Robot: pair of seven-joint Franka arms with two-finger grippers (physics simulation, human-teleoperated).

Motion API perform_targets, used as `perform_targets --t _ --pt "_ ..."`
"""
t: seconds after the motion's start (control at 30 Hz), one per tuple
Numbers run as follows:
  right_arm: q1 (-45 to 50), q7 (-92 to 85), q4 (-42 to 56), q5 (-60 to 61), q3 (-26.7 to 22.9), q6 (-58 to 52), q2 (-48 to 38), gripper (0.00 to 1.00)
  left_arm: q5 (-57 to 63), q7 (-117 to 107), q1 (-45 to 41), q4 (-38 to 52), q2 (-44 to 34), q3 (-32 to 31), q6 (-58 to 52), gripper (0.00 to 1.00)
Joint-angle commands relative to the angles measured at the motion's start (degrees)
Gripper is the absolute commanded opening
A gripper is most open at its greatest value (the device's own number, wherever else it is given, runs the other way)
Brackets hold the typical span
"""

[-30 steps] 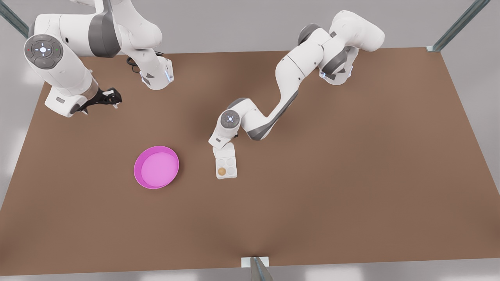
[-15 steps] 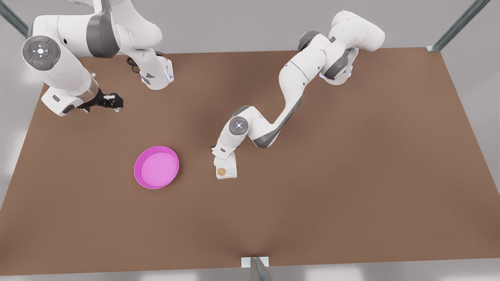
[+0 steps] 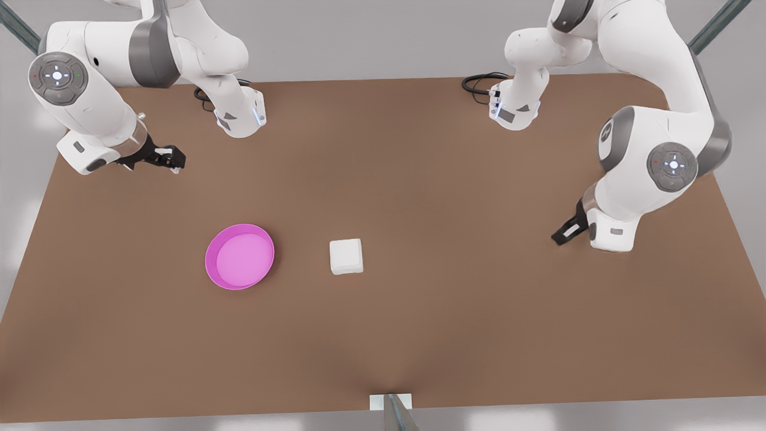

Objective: Pack egg into the box and close the box lid

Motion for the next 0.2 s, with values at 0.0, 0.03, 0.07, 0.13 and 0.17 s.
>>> perform_targets --t 0.0,0.03,0.07,0.13,0.17 --pt "-0.1 3.8 0.0 -0.2 0.0 -0.1 0.0 1.00 -0.9 40.1 -0.2 -0.4 -1.8 1.3 -9.7 1.00" --pt "-0.1 3.8 0.0 -0.1 0.0 -0.1 0.0 1.00 -0.9 40.0 -0.8 -0.4 -1.7 1.3 -9.6 1.00" --pt "-0.1 3.8 0.0 -0.1 0.0 -0.1 0.0 1.00 -0.9 40.0 -0.8 -0.4 -1.7 1.3 -8.8 1.00" --pt "-0.1 3.6 0.0 -0.1 0.0 -0.2 0.0 1.00 -0.9 40.0 -1.2 -0.4 -1.7 1.3 -8.8 1.00" --pt "-0.2 3.5 -0.1 -0.1 0.0 -0.3 -0.1 1.00 -0.9 40.1 -1.3 -0.4 -1.7 1.3 -8.9 1.00"
